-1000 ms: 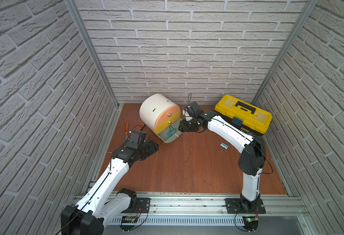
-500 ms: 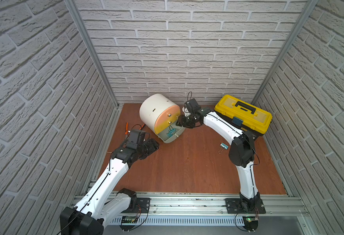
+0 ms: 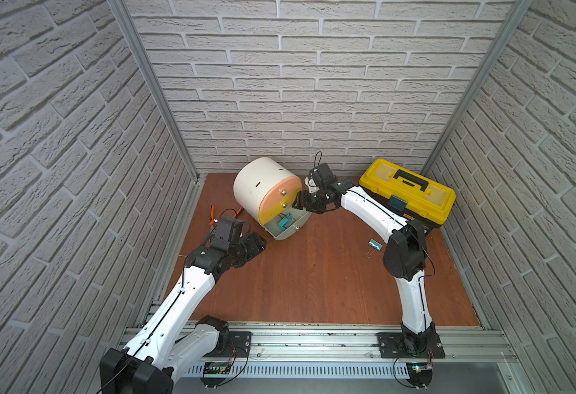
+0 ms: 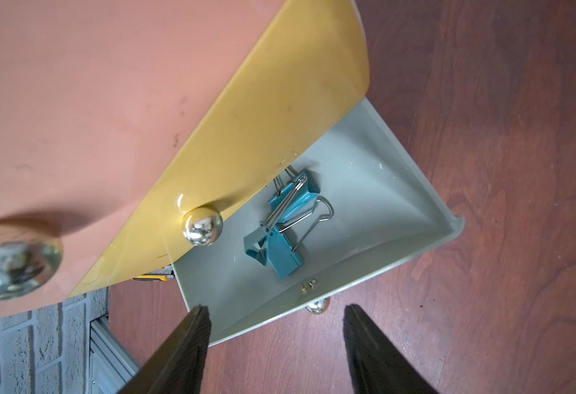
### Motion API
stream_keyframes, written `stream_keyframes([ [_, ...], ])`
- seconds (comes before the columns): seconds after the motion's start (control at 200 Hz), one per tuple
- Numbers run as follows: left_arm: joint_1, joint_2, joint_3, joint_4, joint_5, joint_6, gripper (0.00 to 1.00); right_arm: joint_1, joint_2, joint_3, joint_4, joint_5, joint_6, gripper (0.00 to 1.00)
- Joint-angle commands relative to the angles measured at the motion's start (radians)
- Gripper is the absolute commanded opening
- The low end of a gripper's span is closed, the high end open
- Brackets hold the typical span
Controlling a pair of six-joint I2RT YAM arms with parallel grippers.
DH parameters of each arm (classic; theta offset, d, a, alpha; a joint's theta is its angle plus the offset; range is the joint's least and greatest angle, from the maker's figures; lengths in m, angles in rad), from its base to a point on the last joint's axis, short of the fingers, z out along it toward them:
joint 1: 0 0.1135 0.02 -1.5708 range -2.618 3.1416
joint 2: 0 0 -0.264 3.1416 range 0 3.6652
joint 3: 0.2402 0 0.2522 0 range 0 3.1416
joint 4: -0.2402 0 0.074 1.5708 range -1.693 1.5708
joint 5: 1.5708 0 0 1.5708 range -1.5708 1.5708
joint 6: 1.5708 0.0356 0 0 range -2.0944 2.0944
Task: Put the binder clips in the drawer according to color
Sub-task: Place the binder clip in the drawer, then pick up the binder clip at the center of the board.
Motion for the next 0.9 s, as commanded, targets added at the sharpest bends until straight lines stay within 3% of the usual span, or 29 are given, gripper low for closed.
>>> stream_keyframes([
  [0.0, 0.007, -0.016, 0.026, 0.001, 0.003, -0.001, 0.70, -0.007, -0.017, 0.017, 0.010, 0.008, -0.019, 0.65],
  [0.38, -0.011, 0.014, 0.079, -0.019, -0.011, 0.033, 0.69, -0.057, -0.158, -0.152, 0.000, 0.077, -0.079, 0.65],
  [0.895, -0.164, 0.178, 0.172, 0.024, -0.070, 0.063, 0.69, -0.164, -0.375, -0.505, -0.006, 0.230, -0.116, 0.64],
])
